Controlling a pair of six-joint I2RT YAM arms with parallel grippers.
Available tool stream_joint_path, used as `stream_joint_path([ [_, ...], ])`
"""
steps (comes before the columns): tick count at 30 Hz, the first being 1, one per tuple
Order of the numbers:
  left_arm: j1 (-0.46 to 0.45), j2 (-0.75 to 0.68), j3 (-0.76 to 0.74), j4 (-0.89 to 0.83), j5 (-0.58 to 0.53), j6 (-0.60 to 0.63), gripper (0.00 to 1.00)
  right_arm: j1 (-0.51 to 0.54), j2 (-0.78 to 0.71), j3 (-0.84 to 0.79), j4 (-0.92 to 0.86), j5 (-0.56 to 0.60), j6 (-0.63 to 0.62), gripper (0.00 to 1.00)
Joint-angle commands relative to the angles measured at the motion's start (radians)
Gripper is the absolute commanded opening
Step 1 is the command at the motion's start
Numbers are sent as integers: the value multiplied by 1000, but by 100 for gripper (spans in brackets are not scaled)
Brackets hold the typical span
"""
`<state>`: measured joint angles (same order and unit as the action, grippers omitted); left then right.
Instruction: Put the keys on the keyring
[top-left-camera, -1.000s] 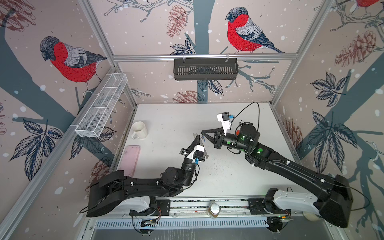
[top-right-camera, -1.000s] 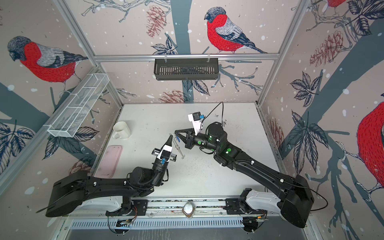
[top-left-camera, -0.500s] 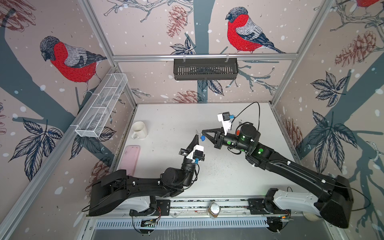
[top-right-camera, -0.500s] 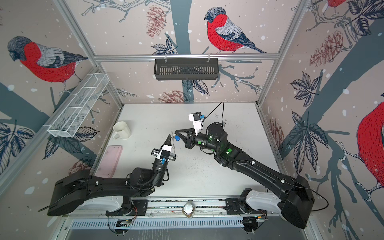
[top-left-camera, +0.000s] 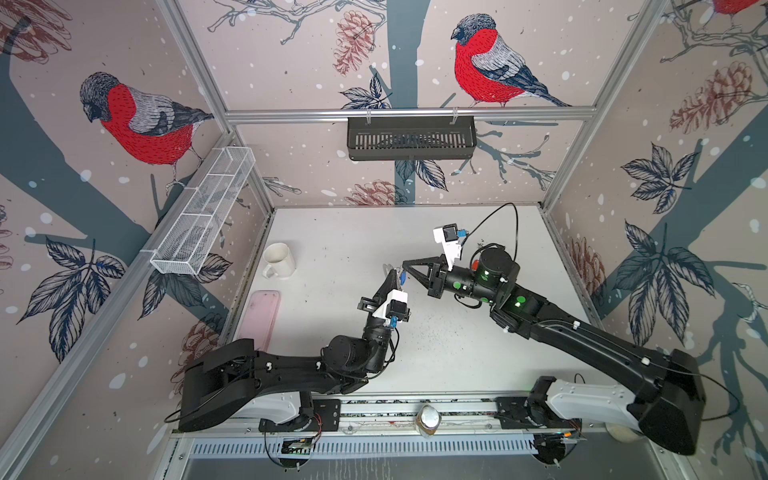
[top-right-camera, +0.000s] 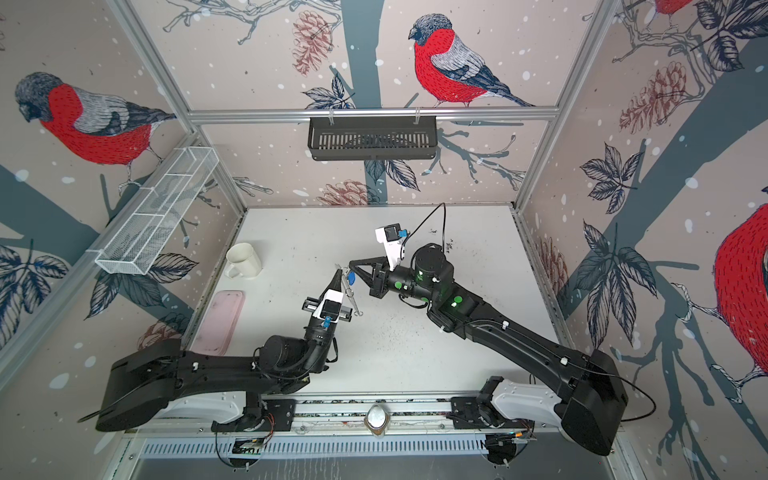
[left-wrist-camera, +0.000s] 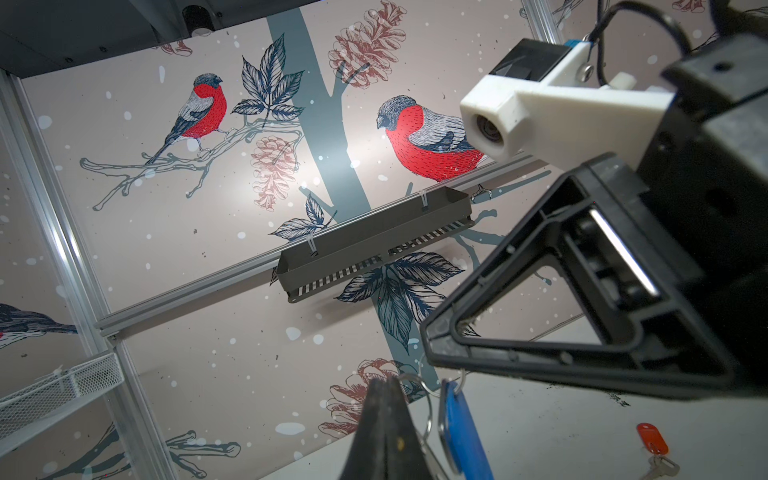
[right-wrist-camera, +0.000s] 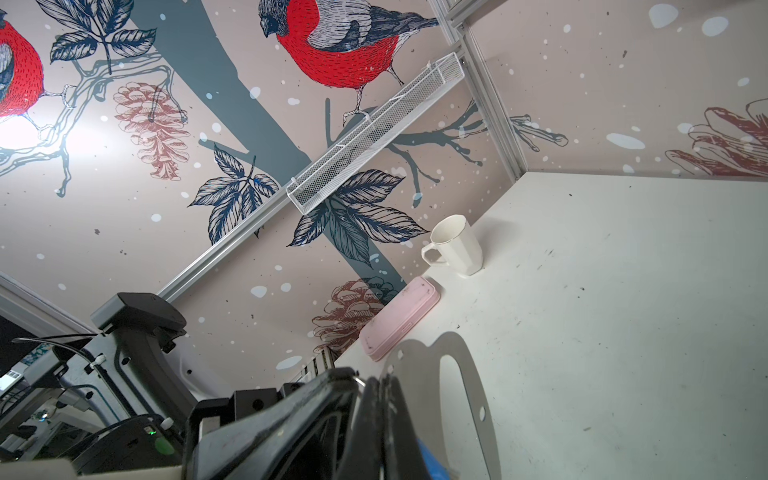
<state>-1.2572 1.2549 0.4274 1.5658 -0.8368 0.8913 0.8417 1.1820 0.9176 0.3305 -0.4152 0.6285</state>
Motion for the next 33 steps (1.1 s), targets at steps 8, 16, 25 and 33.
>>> stream_joint_path([
  [8, -2, 8, 16, 45, 9, 14, 0, 3, 4, 11, 27, -20, 7, 0],
  [16, -3, -7, 12, 15, 20, -8, 0, 6, 7, 11, 44, -36, -1, 0],
  [25, -2, -60, 12, -93, 51, -82, 0, 17, 13, 22, 49, -54, -28, 0],
  [33, -3, -89, 15, -168, 63, -125, 0, 30, 8, 32, 56, -53, -50, 0],
])
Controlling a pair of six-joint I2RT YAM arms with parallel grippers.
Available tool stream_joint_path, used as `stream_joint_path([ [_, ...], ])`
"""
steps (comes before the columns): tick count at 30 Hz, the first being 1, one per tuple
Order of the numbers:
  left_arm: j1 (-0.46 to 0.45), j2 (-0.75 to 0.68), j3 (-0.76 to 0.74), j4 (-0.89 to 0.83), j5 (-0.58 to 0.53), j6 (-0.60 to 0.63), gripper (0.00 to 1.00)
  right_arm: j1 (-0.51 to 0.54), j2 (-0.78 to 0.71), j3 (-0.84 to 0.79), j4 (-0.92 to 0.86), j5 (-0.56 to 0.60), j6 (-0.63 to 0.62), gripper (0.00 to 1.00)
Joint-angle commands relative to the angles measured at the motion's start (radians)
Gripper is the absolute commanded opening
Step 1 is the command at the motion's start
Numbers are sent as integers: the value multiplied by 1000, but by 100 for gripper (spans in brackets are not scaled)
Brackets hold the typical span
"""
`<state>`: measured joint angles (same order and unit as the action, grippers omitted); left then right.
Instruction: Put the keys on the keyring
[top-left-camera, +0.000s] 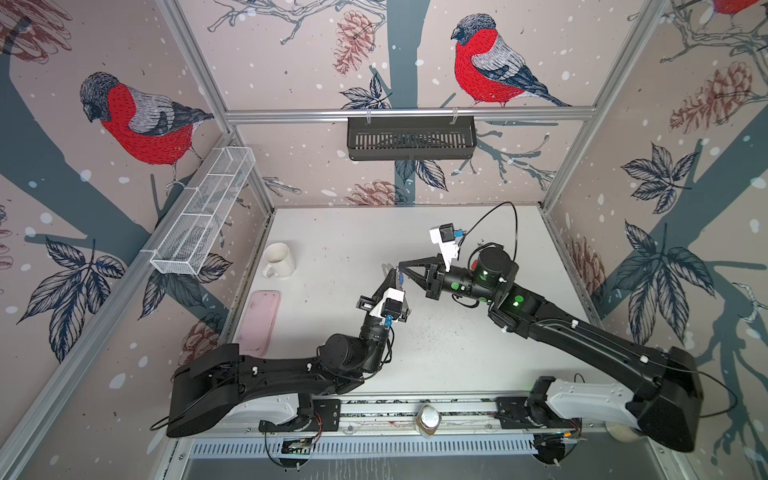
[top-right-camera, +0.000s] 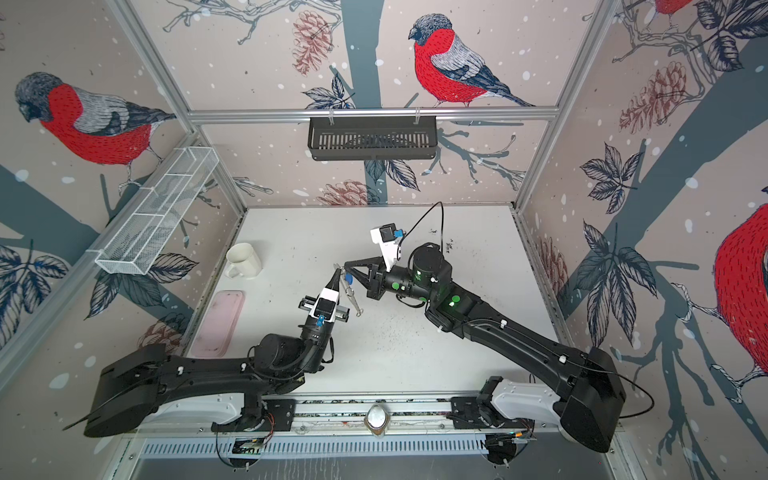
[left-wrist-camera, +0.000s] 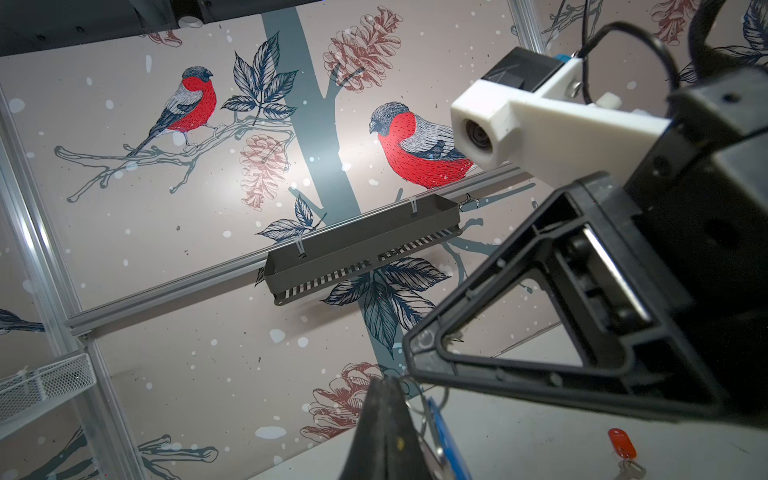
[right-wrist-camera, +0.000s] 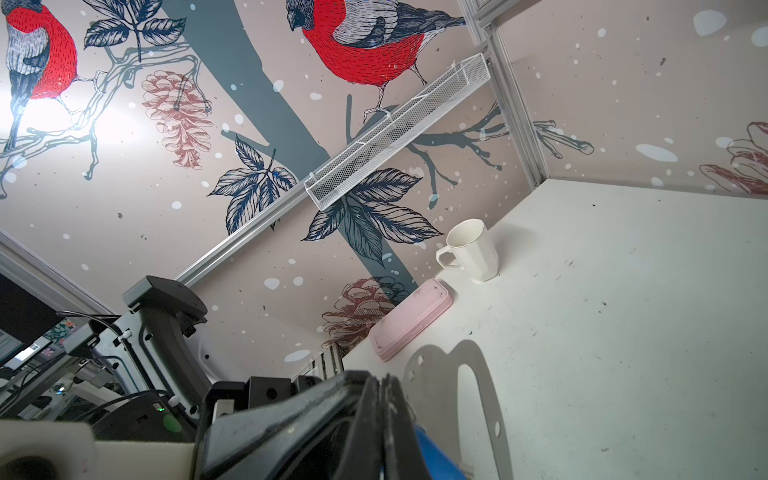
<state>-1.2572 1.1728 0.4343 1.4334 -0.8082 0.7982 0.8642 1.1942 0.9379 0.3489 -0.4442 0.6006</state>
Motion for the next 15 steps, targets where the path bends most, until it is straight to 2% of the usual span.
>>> stream_joint_path([
  [1, -2, -7, 10, -44, 37, -36, 0, 11, -4, 15, 36, -23, -26, 0],
  [9, 4, -22, -4, -6, 41, -67, 0, 36, -1, 47, 10, -18, -69, 0],
  [15, 45, -86, -12, -73, 111, -184, 0, 64, 16, 91, -46, -1, -115, 0],
])
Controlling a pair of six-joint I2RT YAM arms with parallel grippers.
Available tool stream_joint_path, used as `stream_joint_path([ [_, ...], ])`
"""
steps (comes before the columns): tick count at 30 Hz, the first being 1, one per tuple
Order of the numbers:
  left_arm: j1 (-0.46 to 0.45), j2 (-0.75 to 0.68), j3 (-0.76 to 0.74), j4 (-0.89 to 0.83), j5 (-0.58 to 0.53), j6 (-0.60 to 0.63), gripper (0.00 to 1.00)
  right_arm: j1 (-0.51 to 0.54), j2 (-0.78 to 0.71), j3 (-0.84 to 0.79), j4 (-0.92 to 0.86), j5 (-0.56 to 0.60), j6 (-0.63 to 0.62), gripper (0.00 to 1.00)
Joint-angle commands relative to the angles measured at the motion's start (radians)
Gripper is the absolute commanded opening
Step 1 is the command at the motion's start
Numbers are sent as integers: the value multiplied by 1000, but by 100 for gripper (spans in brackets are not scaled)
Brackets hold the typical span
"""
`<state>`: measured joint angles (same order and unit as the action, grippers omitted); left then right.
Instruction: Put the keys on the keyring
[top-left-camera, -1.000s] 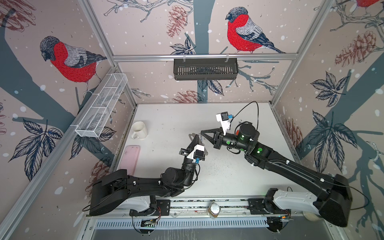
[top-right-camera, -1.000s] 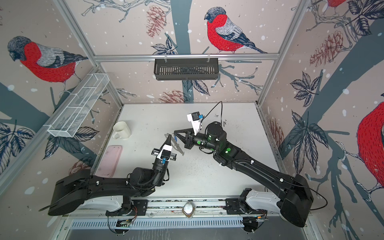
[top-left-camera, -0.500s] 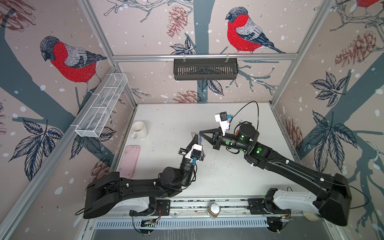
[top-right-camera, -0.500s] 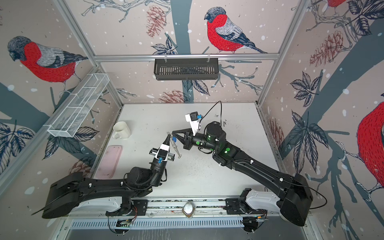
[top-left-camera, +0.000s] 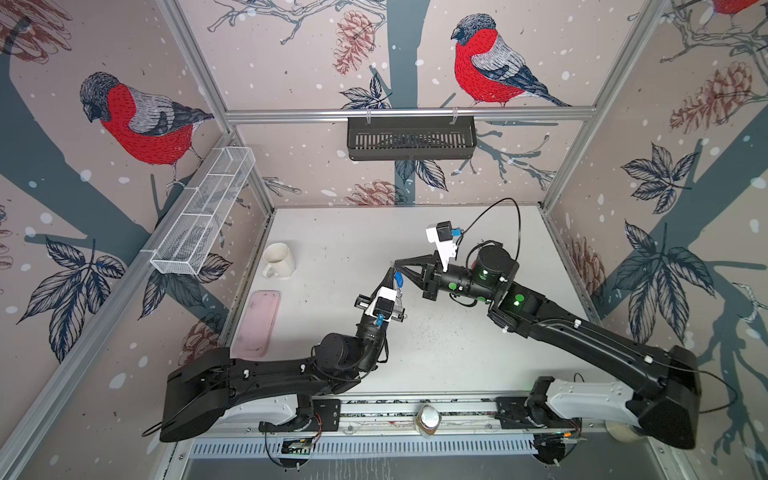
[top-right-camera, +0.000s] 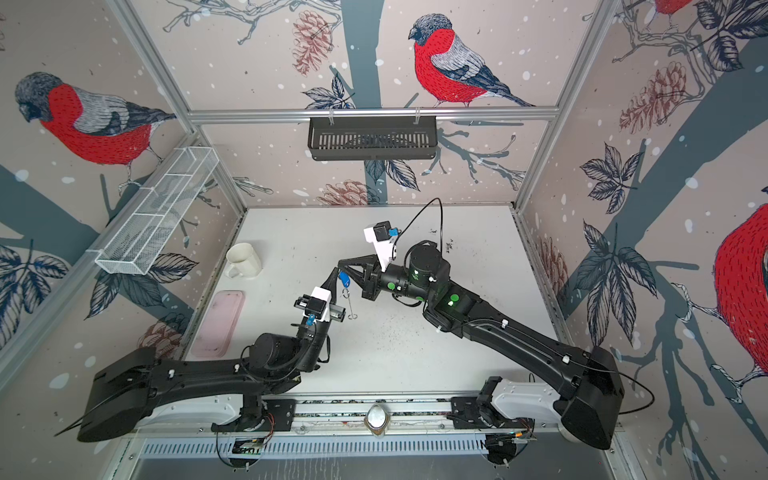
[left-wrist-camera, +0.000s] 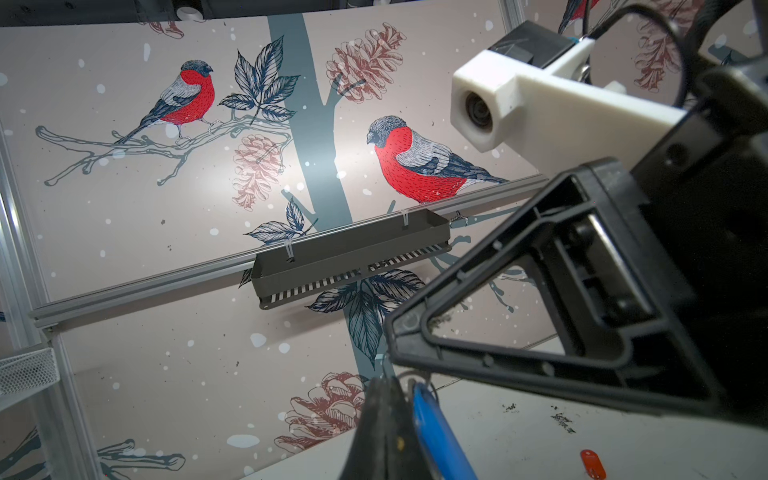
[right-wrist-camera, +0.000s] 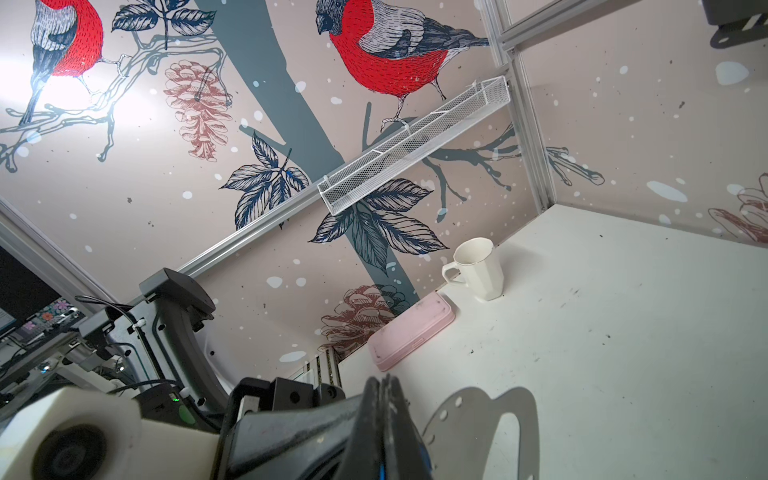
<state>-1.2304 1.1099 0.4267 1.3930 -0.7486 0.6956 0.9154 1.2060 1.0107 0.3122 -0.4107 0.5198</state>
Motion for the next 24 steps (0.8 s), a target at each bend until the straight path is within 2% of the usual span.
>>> stream_joint_path([
  [1, 30, -44, -6, -64, 73, -115, 0, 17, 6, 24, -16, -33, -40, 0],
  [5, 87, -124, -24, -167, 167, -239, 0, 36, 18, 50, -45, -21, -67, 0],
  [9, 117, -177, -31, -245, 231, -302, 0, 56, 38, 91, -94, -1, -106, 0],
  [16, 133, -199, -40, -287, 267, -367, 0, 91, 92, 163, -158, 24, -152, 0],
  [24, 141, -209, -67, -237, 283, -422, 0, 127, 137, 226, -236, 78, -188, 0],
])
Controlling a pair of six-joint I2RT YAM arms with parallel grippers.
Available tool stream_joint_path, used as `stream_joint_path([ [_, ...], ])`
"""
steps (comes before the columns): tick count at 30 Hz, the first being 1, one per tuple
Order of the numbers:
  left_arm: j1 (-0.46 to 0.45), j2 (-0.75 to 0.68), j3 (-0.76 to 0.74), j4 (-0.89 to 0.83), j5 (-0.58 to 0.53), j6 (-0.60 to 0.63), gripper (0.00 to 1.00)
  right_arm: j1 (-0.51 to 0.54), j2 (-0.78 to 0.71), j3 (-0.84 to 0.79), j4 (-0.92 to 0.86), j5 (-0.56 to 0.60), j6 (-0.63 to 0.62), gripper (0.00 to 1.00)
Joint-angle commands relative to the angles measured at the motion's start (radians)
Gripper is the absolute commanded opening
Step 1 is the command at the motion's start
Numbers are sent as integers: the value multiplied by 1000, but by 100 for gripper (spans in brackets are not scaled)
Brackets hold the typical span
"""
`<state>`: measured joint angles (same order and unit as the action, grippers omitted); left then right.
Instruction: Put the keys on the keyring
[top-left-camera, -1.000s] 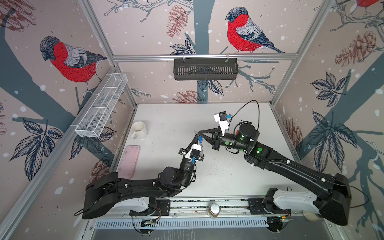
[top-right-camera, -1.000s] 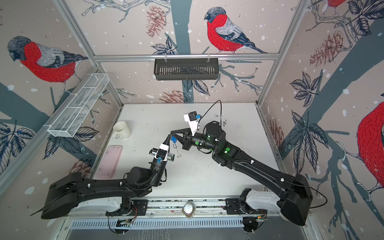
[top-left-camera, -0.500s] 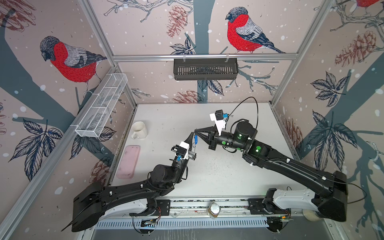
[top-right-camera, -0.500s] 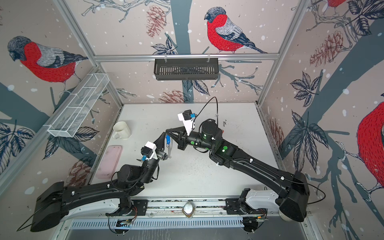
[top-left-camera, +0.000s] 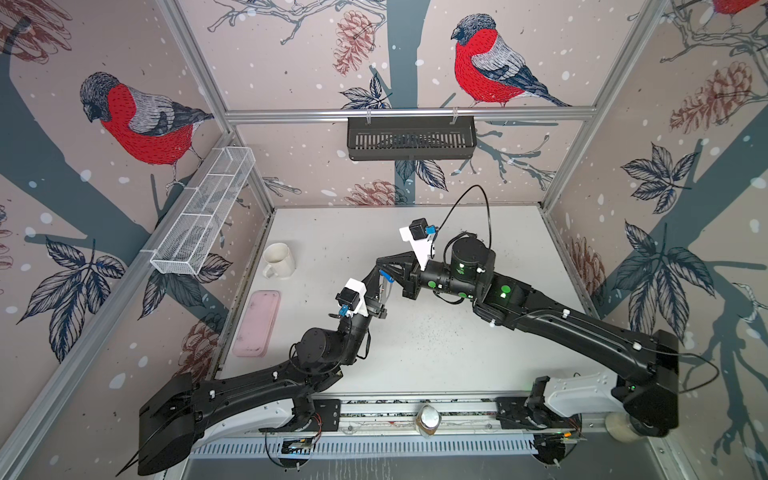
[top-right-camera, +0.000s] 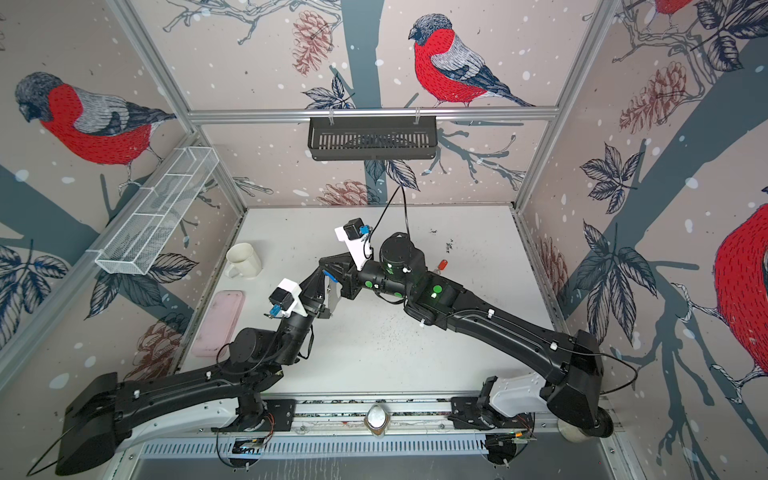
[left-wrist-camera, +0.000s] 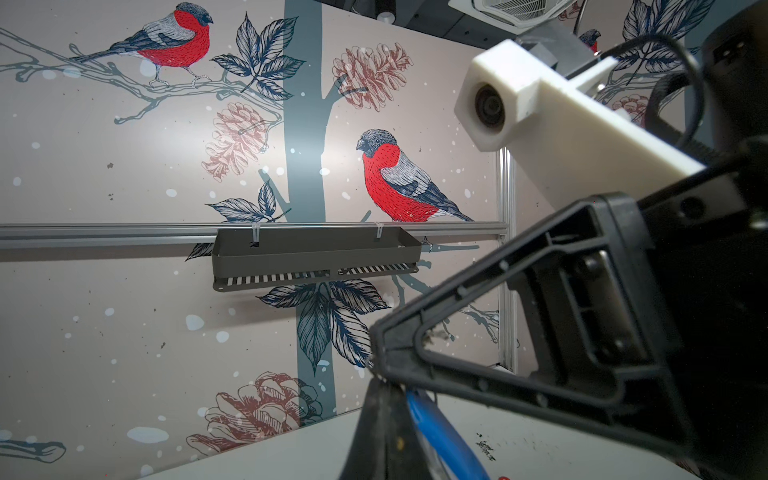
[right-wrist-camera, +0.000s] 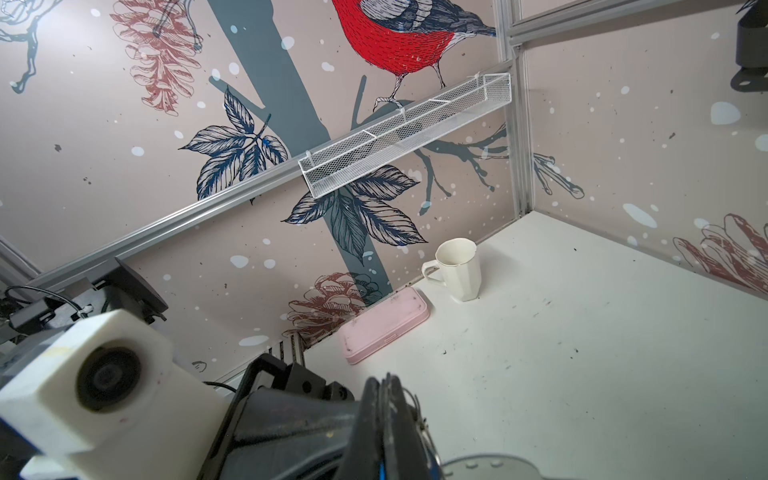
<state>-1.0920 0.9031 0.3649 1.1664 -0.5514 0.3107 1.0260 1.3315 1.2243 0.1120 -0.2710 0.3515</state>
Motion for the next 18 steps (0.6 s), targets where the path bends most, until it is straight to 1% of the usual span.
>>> stream_joint_path([
  [1, 5, -8, -7, -10, 87, -48, 0, 18, 13, 17, -46, -55, -22, 0],
  [7, 36, -23, -14, -11, 112, -137, 0, 29, 30, 54, -101, -25, -53, 0],
  [13, 48, -11, -19, 18, 121, -167, 0, 34, 52, 101, -160, -18, -91, 0],
  [18, 90, -13, -35, 48, 170, -230, 0, 32, 61, 126, -185, -16, -107, 0],
])
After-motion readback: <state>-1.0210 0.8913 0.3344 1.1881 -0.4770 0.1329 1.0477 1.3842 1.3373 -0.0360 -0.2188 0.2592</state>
